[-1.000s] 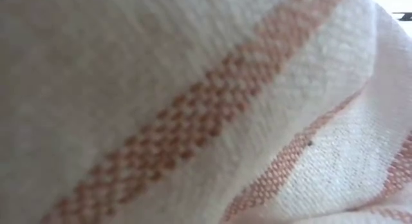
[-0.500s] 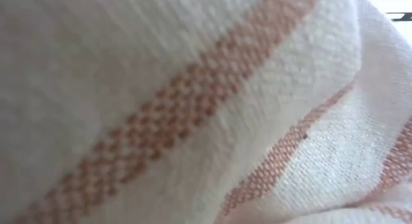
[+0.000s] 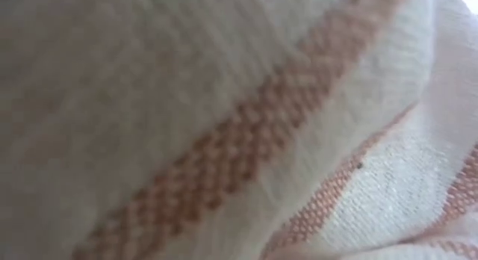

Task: Fold towel
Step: Fold the white kitchen towel

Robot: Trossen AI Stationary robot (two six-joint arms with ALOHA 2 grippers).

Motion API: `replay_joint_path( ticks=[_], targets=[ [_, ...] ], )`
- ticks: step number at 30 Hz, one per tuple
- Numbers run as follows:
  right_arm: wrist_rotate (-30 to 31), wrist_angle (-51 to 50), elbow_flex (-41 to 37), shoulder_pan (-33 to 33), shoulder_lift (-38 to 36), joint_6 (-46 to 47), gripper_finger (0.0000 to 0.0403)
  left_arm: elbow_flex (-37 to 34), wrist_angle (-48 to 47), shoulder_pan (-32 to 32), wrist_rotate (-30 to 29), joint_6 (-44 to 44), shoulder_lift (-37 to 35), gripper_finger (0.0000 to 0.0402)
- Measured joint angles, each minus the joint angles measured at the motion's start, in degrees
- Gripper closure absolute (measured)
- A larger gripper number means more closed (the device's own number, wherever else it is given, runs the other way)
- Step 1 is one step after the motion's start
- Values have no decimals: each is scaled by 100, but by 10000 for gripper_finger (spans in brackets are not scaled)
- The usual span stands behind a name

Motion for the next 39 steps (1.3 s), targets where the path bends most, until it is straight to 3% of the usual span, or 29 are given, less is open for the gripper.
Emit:
replay_joint_path(
  ticks=[14,25,32,39],
  targets=[
    [-915,1559,0,61,0,-1238,403,0,2,17,0,2,2,400],
    [-1373,1638,0,61,0,-1275,403,-2,101,17,2,40,2,400],
    [-1329,1636,0,87,0,-1341,403,-2,832,-38,757,778,2,400],
    [-1532,1615,0,129,0,-1337,403,-2,1476,-203,818,1503,2,400]
  ],
)
